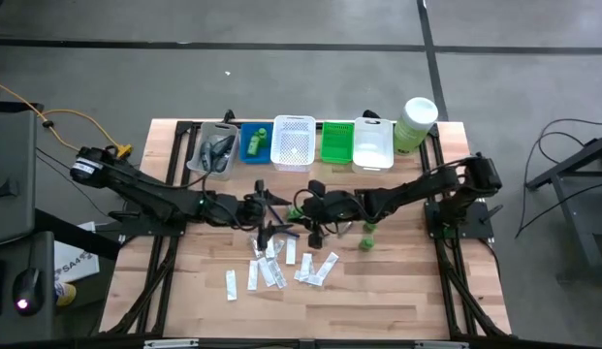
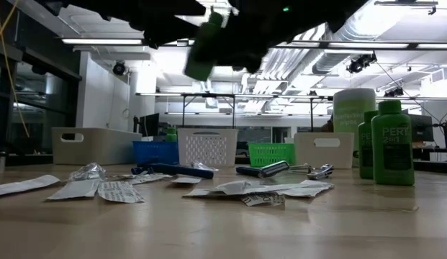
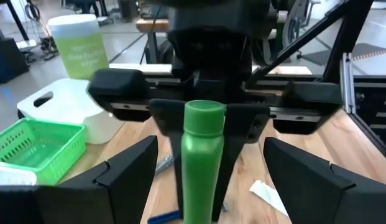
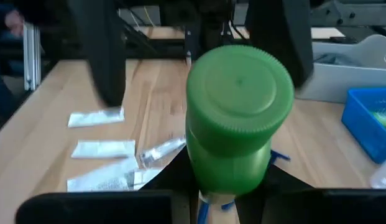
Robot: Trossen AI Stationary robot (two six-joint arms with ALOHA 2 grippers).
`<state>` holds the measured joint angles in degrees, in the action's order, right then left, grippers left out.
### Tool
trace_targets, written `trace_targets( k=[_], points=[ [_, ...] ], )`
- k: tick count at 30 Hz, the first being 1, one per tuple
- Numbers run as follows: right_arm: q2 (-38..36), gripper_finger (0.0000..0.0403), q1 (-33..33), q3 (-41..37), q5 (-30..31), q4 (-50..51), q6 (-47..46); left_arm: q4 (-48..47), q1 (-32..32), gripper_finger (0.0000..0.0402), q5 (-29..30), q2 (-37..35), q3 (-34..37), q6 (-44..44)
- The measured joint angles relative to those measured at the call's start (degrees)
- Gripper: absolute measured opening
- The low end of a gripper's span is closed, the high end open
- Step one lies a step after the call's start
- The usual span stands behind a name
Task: Pick & Place Travel size toiletries
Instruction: Put the shampoo into the blue bin
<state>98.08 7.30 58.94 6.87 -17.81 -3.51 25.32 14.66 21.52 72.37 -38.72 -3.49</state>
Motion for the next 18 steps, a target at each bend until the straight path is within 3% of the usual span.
trace_targets(
  k=[4, 14, 18],
  points=[
    [1.57, 0.0056, -0.26, 0.95, -0.97, -2.98, 0.21, -0.09, -0.07, 0.0293, 0.12, -0.01, -0.04, -0.26],
    [7.69, 0.0056, -0.25, 7.86, -3.64, 0.81, 1.87, -2.68, 0.09, 0.0293, -0.06, -0.09, 0.04, -1.37],
    [8.44, 0.0056, -0.18, 8.39, -2.28, 1.8, 1.97, -4.65, 0.03, 0.0275, -0.18, -0.12, 0.04, -3.24]
  ],
)
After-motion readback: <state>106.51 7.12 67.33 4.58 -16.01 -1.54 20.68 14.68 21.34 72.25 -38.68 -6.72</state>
